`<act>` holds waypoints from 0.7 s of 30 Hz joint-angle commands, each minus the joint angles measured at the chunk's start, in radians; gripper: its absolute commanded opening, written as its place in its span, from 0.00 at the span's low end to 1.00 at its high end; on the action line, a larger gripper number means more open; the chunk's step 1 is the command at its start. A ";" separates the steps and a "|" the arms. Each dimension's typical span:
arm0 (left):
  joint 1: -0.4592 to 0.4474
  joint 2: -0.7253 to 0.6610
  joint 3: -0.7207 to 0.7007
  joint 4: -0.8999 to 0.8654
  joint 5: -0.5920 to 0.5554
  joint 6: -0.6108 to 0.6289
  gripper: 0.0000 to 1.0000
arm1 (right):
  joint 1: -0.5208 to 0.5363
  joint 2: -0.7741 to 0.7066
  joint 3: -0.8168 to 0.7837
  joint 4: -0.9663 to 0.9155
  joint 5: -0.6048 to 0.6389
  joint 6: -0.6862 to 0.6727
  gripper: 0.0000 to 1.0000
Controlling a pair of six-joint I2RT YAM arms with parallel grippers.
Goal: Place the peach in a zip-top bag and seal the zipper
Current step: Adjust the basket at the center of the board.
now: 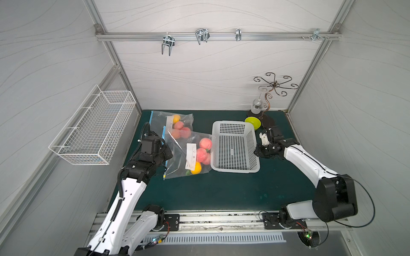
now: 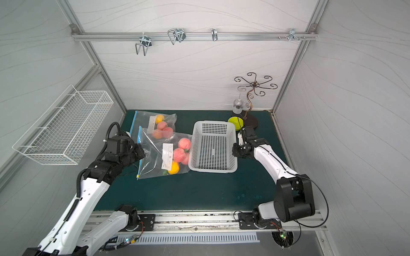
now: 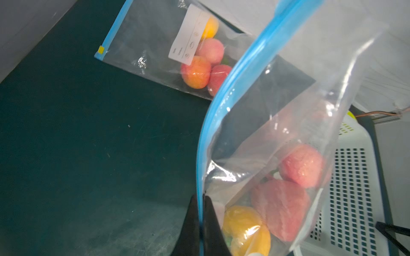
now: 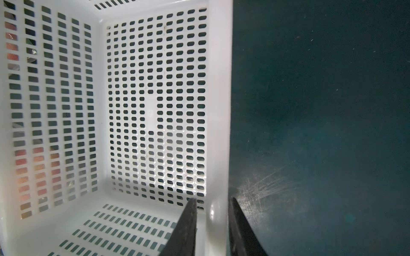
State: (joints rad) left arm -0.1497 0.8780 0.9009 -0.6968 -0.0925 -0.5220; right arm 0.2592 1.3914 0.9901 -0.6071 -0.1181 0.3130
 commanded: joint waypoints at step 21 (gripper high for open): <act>0.220 0.166 -0.114 0.276 -0.088 0.568 0.00 | -0.005 -0.011 0.059 -0.017 -0.067 -0.035 0.30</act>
State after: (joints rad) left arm 0.0582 1.0389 0.8078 -0.5323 -0.1539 -0.0990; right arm 0.2592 1.3914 1.0294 -0.6205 -0.1436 0.2909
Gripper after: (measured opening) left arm 0.048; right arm 0.296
